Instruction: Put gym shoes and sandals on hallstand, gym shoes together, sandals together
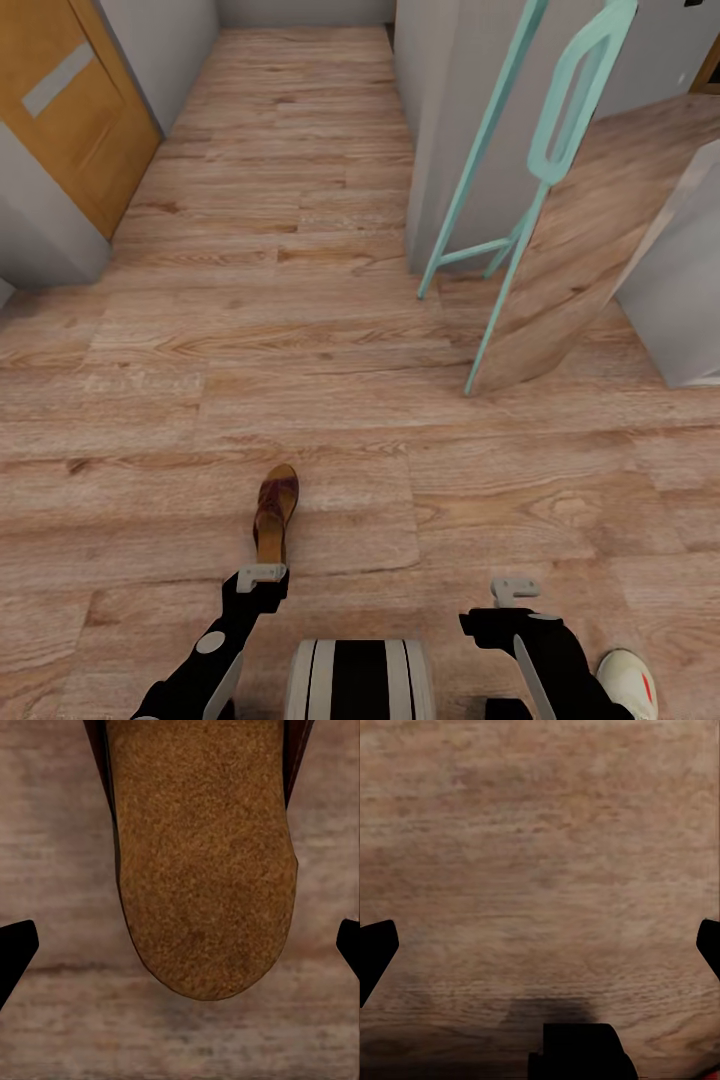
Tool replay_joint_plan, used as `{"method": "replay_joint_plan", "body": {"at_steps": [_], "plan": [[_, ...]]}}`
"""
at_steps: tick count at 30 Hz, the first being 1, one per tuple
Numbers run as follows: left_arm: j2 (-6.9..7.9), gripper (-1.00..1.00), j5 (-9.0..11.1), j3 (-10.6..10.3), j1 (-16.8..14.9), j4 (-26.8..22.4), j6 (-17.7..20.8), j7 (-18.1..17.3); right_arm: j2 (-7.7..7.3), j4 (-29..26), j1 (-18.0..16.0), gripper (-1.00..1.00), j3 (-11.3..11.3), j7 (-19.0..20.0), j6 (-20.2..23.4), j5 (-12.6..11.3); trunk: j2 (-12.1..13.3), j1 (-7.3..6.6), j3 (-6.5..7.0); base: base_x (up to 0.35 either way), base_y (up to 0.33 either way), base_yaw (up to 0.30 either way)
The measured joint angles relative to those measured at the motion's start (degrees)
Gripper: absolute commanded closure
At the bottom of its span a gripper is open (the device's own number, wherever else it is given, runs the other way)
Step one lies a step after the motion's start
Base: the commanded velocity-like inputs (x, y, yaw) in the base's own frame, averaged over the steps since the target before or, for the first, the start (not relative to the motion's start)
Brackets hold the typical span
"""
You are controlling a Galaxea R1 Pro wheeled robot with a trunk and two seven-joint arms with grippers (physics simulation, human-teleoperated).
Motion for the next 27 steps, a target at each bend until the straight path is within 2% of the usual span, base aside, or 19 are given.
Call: {"method": "replay_joint_plan", "body": {"at_steps": [9, 27], "plan": [[0.00, -1.00, -0.01, 0.00, 0.00, 0.00, 0.00, -0.02, -0.04, -0.01, 0.00, -1.00, 0.00, 0.00, 0.00, 0.00, -0.02, 0.02, -0.77, 0.000, 0.000, 0.000], [0.00, -1.00, -0.01, 0.00, 0.00, 0.00, 0.01, 0.01, -0.05, -0.44, 0.00, -1.00, 0.03, 0.02, 0.00, -0.02, -0.02, 0.01, -0.87, 0.016, 0.000, 0.000]]}}
